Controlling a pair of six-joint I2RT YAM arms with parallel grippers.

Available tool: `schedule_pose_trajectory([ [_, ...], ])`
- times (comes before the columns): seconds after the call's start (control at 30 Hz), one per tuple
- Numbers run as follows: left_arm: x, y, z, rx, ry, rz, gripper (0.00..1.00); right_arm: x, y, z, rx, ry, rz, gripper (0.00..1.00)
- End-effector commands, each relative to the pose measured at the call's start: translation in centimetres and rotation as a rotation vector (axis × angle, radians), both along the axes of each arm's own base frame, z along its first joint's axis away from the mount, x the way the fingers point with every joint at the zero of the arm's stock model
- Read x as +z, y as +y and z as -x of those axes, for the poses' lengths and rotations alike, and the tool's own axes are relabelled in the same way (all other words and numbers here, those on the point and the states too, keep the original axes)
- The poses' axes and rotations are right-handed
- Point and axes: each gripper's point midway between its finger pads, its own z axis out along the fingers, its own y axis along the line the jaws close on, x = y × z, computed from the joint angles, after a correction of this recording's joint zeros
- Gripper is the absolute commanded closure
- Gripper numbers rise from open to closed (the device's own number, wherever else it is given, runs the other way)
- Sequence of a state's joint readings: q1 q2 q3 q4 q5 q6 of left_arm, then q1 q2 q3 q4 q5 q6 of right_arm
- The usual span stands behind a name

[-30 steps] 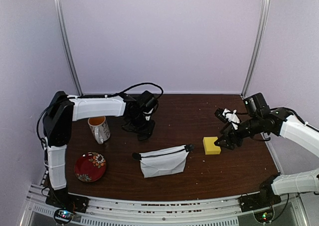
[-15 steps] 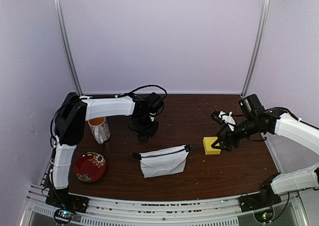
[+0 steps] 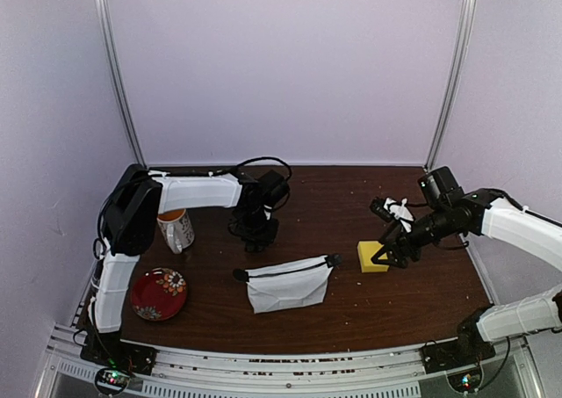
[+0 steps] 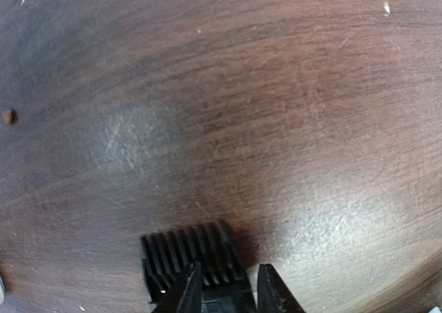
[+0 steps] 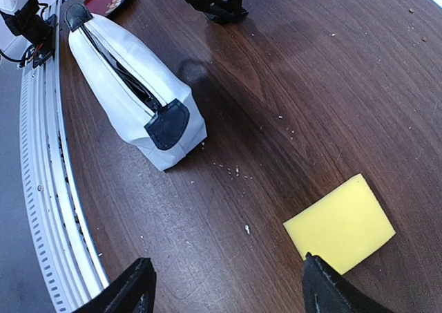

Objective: Sort the hair-cutting tools
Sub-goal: Pick up the comb from the center of the board.

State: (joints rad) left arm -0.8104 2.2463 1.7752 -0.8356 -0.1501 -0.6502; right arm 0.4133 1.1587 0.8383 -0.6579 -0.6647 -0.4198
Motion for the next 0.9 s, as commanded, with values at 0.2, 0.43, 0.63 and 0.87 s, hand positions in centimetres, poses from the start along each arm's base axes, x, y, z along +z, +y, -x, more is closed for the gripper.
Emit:
schedule_pose_trajectory([
  [0.2,1.4,-1.0,0.0,-0.029,0.002,0.057,1.00,0.3,0.4,-0.3,0.014,0.018,-0.012,0.26],
  [0.43,6.2,-2.6,1.4,-0.142,-0.043,0.138,1.00,0.6,0.4,-0.1,0.015,0.025,-0.018,0.26],
  [0.63,14.1,-5.8,4.2,-0.336,-0.081,0.391,1.00,2.6,0.3,-0.2,0.090,-0.013,0.028,0.27],
  [0.87,21.9,-7.9,9.3,-0.591,-0.027,0.654,1.00,8.4,1.3,0.0,0.286,-0.146,0.021,0.31],
])
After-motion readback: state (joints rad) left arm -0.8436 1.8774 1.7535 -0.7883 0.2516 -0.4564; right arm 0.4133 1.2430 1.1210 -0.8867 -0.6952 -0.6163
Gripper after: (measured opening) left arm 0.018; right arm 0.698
